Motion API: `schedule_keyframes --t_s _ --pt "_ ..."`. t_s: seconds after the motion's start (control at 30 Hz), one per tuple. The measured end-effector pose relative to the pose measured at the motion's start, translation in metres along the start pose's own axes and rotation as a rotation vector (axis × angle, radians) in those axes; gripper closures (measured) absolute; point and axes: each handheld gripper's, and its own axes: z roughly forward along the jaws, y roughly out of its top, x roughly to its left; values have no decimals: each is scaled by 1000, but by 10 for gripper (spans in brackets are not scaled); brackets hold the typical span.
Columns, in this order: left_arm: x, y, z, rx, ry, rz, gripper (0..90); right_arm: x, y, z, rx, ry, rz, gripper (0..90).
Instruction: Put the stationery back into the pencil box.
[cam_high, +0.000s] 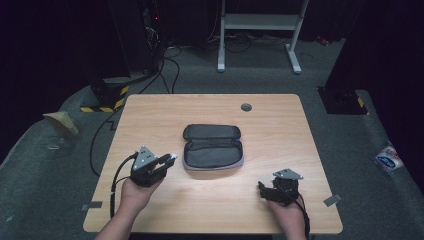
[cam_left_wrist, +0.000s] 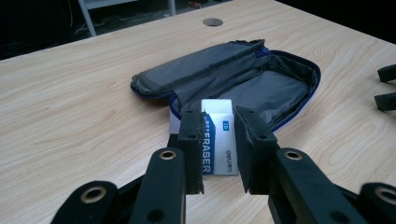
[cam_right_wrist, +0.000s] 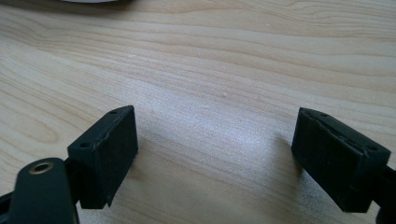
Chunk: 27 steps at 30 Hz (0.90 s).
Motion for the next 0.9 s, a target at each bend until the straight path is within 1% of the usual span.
schedule_keyframes --t_s 0.27,0.33,0.5,0.7,0.73,0.77,0.8,0.9 --pt "-3 6 11 9 -22 -11 729 0 0 0 -1 -1 -1 147" --pt "-5 9 15 13 -24 -3 728 0 0 0 -1 -1 -1 147" --pt "-8 15 25 21 -33 2 729 0 0 0 -2 -1 -2 149" --pt "-11 18 37 34 -39 -1 729 0 0 0 -3 -2 -2 149" --pt "-12 19 39 34 -40 -7 729 0 0 0 -3 -2 -2 149" --pt "-12 19 40 37 -41 -2 729 0 0 0 -3 -2 -2 149" --pt "-12 21 44 39 -43 -8 729 0 0 0 -3 -2 -1 149" --pt "-13 22 49 43 -48 -10 729 0 0 0 -3 -2 -2 150"
